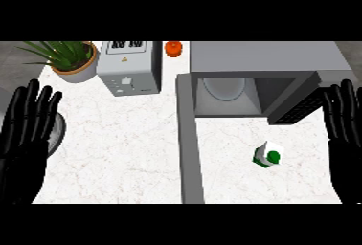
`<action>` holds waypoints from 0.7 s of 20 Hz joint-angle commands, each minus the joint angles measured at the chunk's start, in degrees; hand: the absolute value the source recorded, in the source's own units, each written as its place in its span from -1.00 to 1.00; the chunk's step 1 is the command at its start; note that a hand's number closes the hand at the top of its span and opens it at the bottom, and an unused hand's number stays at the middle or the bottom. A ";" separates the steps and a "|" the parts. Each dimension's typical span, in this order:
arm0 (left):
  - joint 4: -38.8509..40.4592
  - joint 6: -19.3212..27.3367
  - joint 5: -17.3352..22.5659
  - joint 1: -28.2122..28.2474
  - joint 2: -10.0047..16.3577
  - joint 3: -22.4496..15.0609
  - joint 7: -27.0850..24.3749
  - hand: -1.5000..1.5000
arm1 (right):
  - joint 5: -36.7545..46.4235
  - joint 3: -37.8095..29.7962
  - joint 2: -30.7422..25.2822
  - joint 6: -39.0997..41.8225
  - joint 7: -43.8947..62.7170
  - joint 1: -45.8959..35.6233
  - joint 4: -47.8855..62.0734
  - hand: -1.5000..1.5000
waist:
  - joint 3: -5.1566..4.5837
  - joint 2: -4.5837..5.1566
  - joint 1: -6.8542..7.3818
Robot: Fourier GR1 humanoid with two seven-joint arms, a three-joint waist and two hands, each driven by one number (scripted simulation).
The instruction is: Pick up the milk, place it into the microwave and close the microwave
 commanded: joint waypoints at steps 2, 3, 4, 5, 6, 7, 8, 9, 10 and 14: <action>1.14 -0.48 -0.74 -3.20 0.50 0.08 2.29 -1.00 | 0.78 -1.20 -0.47 -0.57 -0.40 -5.69 5.54 -1.00 | -0.46 -0.35 0.40; 5.64 -0.91 1.21 -6.67 1.28 3.22 0.01 -1.00 | -2.31 -2.94 -1.96 3.37 -5.10 -0.10 5.78 -1.00 | -0.45 -0.33 0.17; 3.09 -0.60 -0.69 -4.73 0.74 0.94 0.27 -1.00 | 4.08 2.87 -0.40 -1.34 5.47 -5.20 -0.22 -1.00 | -0.48 -0.39 0.33; 0.69 -3.68 3.71 -3.24 3.15 4.48 1.21 -1.00 | 2.57 2.17 -0.20 0.64 0.39 -1.65 2.13 -1.00 | -0.46 -0.40 0.38; 4.36 -5.63 5.31 -3.55 4.56 6.98 -2.59 -1.00 | 2.78 1.40 -0.99 1.43 -1.84 -2.45 4.61 -1.00 | -0.47 -0.36 0.40; 5.41 -1.80 6.69 -2.21 1.43 6.76 2.86 -1.00 | -6.31 -0.88 0.54 2.61 3.70 -2.18 4.51 -1.00 | -0.46 -0.29 0.45; 3.13 -1.34 4.96 -0.61 0.88 5.03 3.42 -1.00 | -3.80 1.85 2.33 -0.75 4.79 -3.26 5.46 -1.00 | -0.46 -0.36 0.69; 4.81 0.05 3.41 -2.02 -0.88 3.00 3.60 -1.00 | -5.62 -0.85 1.00 0.48 6.55 -5.89 5.25 -1.00 | -0.46 -0.34 0.42; 3.47 0.91 4.63 -4.07 -0.65 4.00 6.23 -1.00 | -7.78 -3.45 -0.32 1.95 4.79 -5.47 7.39 -1.00 | -0.44 -0.35 0.38; -0.47 1.37 3.99 -0.60 -1.52 3.32 7.16 -1.00 | -6.48 -2.99 -0.50 1.91 4.21 -2.84 6.20 -1.00 | -0.45 -0.39 0.36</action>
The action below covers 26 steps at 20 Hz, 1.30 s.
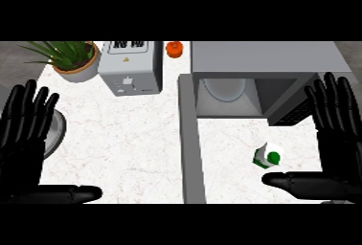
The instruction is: Pick up the milk, place it into the microwave and close the microwave
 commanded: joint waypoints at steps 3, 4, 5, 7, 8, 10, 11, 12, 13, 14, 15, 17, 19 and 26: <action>-2.60 -3.13 2.67 6.82 -0.33 0.45 -2.72 -1.00 | 0.79 0.33 1.73 -0.38 -3.83 1.39 5.75 -1.00 | -0.02 -0.01 0.16; -2.85 -1.38 1.74 3.15 -0.26 0.55 1.04 -1.00 | 1.64 0.22 0.98 -1.99 -0.03 -1.69 5.00 -1.00 | -0.02 -0.01 0.05; -6.19 -1.90 0.05 8.39 -0.96 -0.88 -0.41 -1.00 | 1.77 0.61 0.69 -1.45 0.38 0.99 1.86 -1.00 | -0.02 -0.05 0.08; -8.89 -1.50 0.46 8.80 -1.31 -1.64 1.55 -1.00 | 1.85 -0.88 -0.58 0.98 -5.23 1.29 8.58 -1.00 | -0.01 -0.03 0.18; -7.12 -0.89 -1.38 10.01 -3.36 -3.93 -1.07 -1.00 | 2.35 -1.40 -0.40 -0.10 -4.38 2.64 7.89 -1.00 | -0.01 -0.03 0.09; -9.63 0.84 -1.41 5.77 -2.52 -3.35 4.44 -1.00 | 3.62 1.72 0.72 -0.52 -1.42 5.42 4.14 -1.00 | -0.01 -0.05 -0.10; -13.11 -0.92 -1.80 13.73 -3.62 -5.24 1.46 -1.00 | 1.02 -2.28 -0.19 0.12 -5.00 1.94 9.94 -1.00 | -0.01 -0.05 0.25; -9.83 -3.64 3.22 11.87 -0.84 0.10 0.23 -1.00 | 4.14 -0.28 0.86 0.00 -9.49 4.04 12.83 -1.00 | -0.01 -0.01 0.20; -10.33 -2.36 -0.73 13.47 -3.19 -3.48 -1.62 -1.00 | 2.38 -0.54 0.02 1.88 -8.93 7.84 9.43 -1.00 | -0.01 -0.05 0.02; -9.65 -2.39 0.92 9.98 -1.61 -1.15 0.77 -1.00 | 1.52 -2.28 -1.32 2.45 -7.70 5.65 12.32 -1.00 | -0.01 -0.01 0.01; -12.52 -1.59 -1.22 12.02 -2.28 -3.06 2.27 -1.00 | 3.96 0.02 0.84 1.29 -10.88 6.66 14.66 -1.00 | 0.00 -0.02 0.10; -11.16 -2.88 -1.21 13.15 -2.20 -3.40 0.47 -1.00 | 2.24 -3.44 -1.48 3.75 -15.32 10.07 16.70 -1.00 | 0.00 -0.02 -0.04; -11.42 -1.12 -3.10 17.00 -3.88 -7.64 -3.10 -1.00 | 4.82 -2.65 -1.00 2.23 -16.08 8.42 19.34 -1.00 | -0.01 -0.03 0.10; -16.71 -3.78 -0.82 20.97 -3.89 -6.38 -1.73 -1.00 | 5.53 -6.23 -1.65 2.82 -28.39 8.64 34.27 -1.00 | 0.00 -0.02 0.29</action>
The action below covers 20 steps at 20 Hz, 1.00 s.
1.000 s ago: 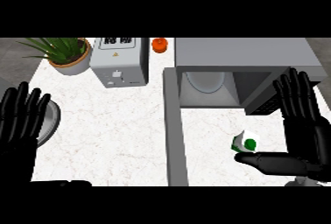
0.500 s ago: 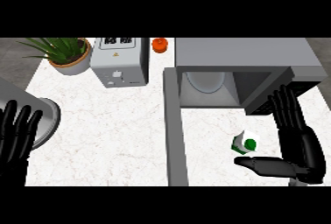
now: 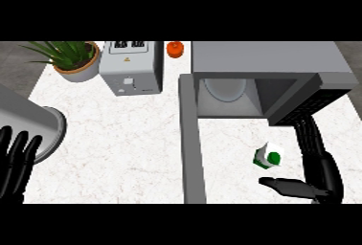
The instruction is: Pick up the milk, place it into the microwave and close the microwave
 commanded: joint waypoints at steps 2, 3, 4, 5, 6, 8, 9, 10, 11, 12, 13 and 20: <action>0.69 -0.05 -0.06 -0.58 -0.82 0.69 -1.61 -1.00 | 0.37 -2.02 0.51 0.42 -10.22 -0.80 12.43 -1.00 | 0.02 0.05 0.01; 1.18 -3.06 6.02 -0.53 2.31 6.51 -0.83 -1.00 | 0.64 -2.10 0.50 -0.80 -8.42 -1.80 11.54 -1.00 | -0.01 0.03 0.01; 0.68 0.61 -2.27 1.56 -1.15 -2.46 -1.96 -1.00 | -1.57 -4.97 -3.20 2.19 -8.30 -1.99 12.00 -1.00 | 0.00 0.01 -0.06; -0.51 0.04 -1.25 0.63 -1.17 -2.05 -0.20 -1.00 | 0.66 -3.24 -1.08 0.35 -11.05 -1.70 14.67 -1.00 | 0.00 0.01 -0.06; 0.66 -3.27 2.46 3.18 0.32 2.09 -4.12 -1.00 | 1.58 -3.75 -0.27 -1.18 -14.30 -3.77 19.62 -1.00 | 0.00 0.02 0.18; -3.57 -0.98 0.61 2.07 -0.60 -0.21 1.76 -1.00 | 0.81 -4.70 -2.29 1.07 -16.64 -5.30 23.71 -1.00 | 0.01 0.02 0.08; -3.12 0.97 -2.48 3.93 -1.17 -4.06 -0.17 -1.00 | 0.28 -4.27 -1.67 1.51 -16.26 -3.70 22.98 -1.00 | 0.01 -0.01 0.03; 1.52 -1.92 -0.31 1.80 -0.62 0.89 -3.39 -1.00 | -0.37 -5.16 -3.28 2.53 -15.47 -5.34 24.21 -1.00 | -0.01 0.01 -0.02; -2.34 4.34 -5.79 1.32 -1.19 -6.89 0.57 -1.00 | 0.75 -3.60 -1.06 1.37 -18.14 -4.16 24.26 -1.00 | 0.01 0.00 -0.09; -0.13 0.96 -3.53 2.04 -1.20 -3.33 -1.80 -1.00 | -0.68 -4.91 -1.59 3.84 -21.83 -3.00 28.49 -1.00 | 0.02 0.03 -0.03; -2.99 0.41 -0.95 1.98 -0.80 -1.92 1.31 -1.00 | -0.12 -5.24 -1.99 3.53 -22.58 -7.96 34.05 -1.00 | 0.02 0.05 0.17; -4.61 -1.60 -1.40 7.28 -0.75 -3.26 -1.54 -1.00 | -0.72 -8.98 -5.71 4.38 -31.86 -15.06 49.84 -1.00 | 0.03 0.04 0.46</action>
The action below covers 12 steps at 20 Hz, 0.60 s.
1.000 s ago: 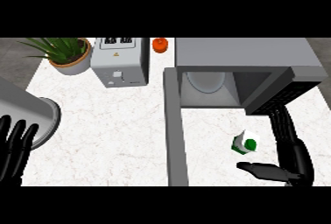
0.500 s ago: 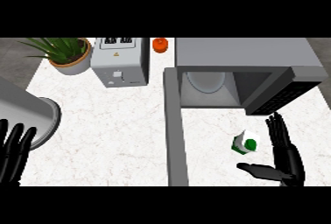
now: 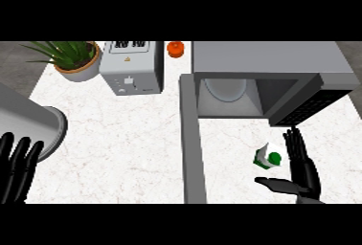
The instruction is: Pick up the milk, place it into the microwave and close the microwave
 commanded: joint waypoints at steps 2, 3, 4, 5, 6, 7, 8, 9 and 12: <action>-2.95 0.38 -0.27 -0.03 -0.28 -0.94 2.66 -1.00 | 0.05 -1.38 -1.88 0.41 -5.51 -5.64 12.00 -1.00 | 0.00 0.01 0.00; -1.28 -1.88 1.93 3.83 0.21 0.84 -1.68 -1.00 | 1.16 -2.33 -1.82 -0.45 -10.60 -7.14 18.73 -1.00 | 0.03 0.09 0.47; -3.58 -1.06 1.64 2.28 0.49 1.04 1.21 -1.00 | 1.13 -2.09 -4.85 3.05 -11.79 -4.53 17.47 -1.00 | 0.02 0.05 0.19; -0.41 1.05 -0.48 -0.58 -0.27 -1.64 1.26 -1.00 | 2.35 -2.21 -3.72 0.06 -13.80 -9.46 22.90 -1.00 | 0.05 0.13 0.24; -2.97 -1.77 1.54 4.02 0.30 0.49 -0.48 -1.00 | 2.55 -2.04 -4.35 1.35 -14.83 -8.47 24.39 -1.00 | 0.04 0.09 0.41; -1.11 -0.01 -1.72 4.94 -0.27 -3.85 -3.94 -1.00 | 2.05 -3.24 -5.96 2.58 -16.39 -9.44 27.17 -1.00 | 0.07 0.14 0.56; -0.37 -0.80 1.15 2.32 -0.28 -0.21 -1.68 -1.00 | 2.42 -3.38 -5.97 2.27 -15.96 -13.16 30.13 -1.00 | 0.10 0.25 0.71; -1.78 0.14 2.46 -0.33 0.43 1.71 2.09 -1.00 | 3.09 -1.27 -3.97 2.72 -15.35 -11.81 25.93 1.00 | 0.06 0.16 0.29; 1.26 0.45 -0.92 -1.41 -0.27 -1.00 -0.76 -1.00 | 9.67 3.03 -2.91 -7.37 -21.06 -9.63 23.49 1.00 | 0.12 0.35 0.28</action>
